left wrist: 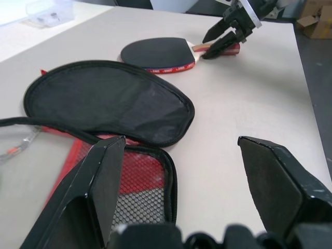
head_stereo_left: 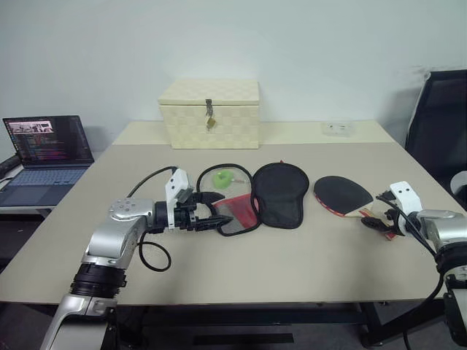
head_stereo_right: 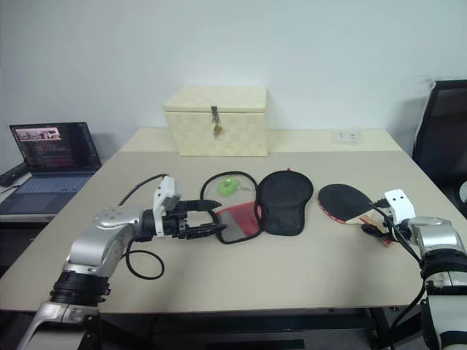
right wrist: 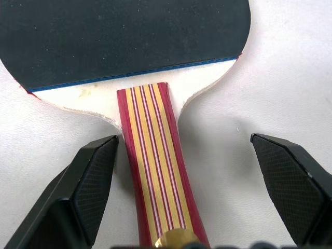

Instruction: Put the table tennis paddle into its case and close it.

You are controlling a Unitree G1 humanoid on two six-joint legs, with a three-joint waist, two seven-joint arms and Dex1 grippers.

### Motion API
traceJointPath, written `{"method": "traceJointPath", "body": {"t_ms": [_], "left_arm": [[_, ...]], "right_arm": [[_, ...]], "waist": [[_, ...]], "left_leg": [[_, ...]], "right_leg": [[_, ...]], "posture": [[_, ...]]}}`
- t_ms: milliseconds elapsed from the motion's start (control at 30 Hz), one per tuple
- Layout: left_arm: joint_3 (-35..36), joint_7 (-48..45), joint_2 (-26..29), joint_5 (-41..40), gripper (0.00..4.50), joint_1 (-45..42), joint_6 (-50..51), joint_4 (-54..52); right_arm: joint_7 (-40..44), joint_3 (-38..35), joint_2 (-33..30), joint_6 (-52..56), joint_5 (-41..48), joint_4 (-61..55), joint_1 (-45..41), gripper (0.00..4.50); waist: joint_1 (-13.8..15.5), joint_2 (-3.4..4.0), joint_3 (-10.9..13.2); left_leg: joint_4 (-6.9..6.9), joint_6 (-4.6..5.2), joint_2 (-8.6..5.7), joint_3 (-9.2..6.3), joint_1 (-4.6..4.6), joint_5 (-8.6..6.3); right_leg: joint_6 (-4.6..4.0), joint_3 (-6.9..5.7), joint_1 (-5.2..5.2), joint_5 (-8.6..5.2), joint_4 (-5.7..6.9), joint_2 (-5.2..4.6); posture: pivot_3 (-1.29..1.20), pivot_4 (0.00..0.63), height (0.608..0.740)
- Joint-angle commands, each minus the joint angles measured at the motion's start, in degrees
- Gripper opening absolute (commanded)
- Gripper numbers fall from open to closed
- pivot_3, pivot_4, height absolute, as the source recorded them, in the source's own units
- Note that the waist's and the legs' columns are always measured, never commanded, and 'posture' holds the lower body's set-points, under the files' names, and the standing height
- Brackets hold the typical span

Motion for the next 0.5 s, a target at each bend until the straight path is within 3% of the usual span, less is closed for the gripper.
{"method": "traceJointPath", "body": {"t_ms": [33,67,433,500], "left_arm": [[0.72,-0.29,0.53,0.0,3.8,-1.08,-1.34,-1.0],[0.85,-0.18,0.73,0.02,3.8,-0.77,-1.39,-1.19],[2.23,1.51,1.77,-0.32,3.8,1.9,-1.36,-2.91],[2.25,1.79,1.77,-0.38,3.8,2.02,-1.44,-2.98]], "right_arm": [[-0.41,-0.31,1.21,-1.9,-0.46,1.84,-1.64,4.46],[-1.15,-0.68,1.7,-1.85,-0.29,2.45,-1.96,4.46],[-8.38,-4.05,4.15,-0.37,0.15,2.52,-3.09,1.18],[-9.3,-4.57,3.75,0.11,0.36,1.14,-3.14,1.05]], "waist": [[-0.14,0.0,0.0],[-0.25,-0.01,0.0],[-0.46,-0.02,-0.01],[-0.37,-0.02,-0.01]], "left_leg": [[0.01,0.0,0.0,0.0,0.01,0.0],[0.02,0.0,0.01,0.0,0.02,0.0],[0.25,0.02,0.01,-0.04,0.23,0.02],[0.33,0.02,-0.01,-0.07,0.21,0.01]], "right_leg": [[0.0,0.0,0.01,0.0,0.0,0.0],[0.0,0.0,0.02,0.0,0.01,0.0],[0.13,0.11,0.28,0.08,0.04,0.01],[0.17,0.11,0.31,0.1,0.04,-0.01]], "posture": [[0.0,0.15,0.74],[0.0,0.15,0.74],[0.0,0.15,0.74],[0.0,0.15,0.74]]}}
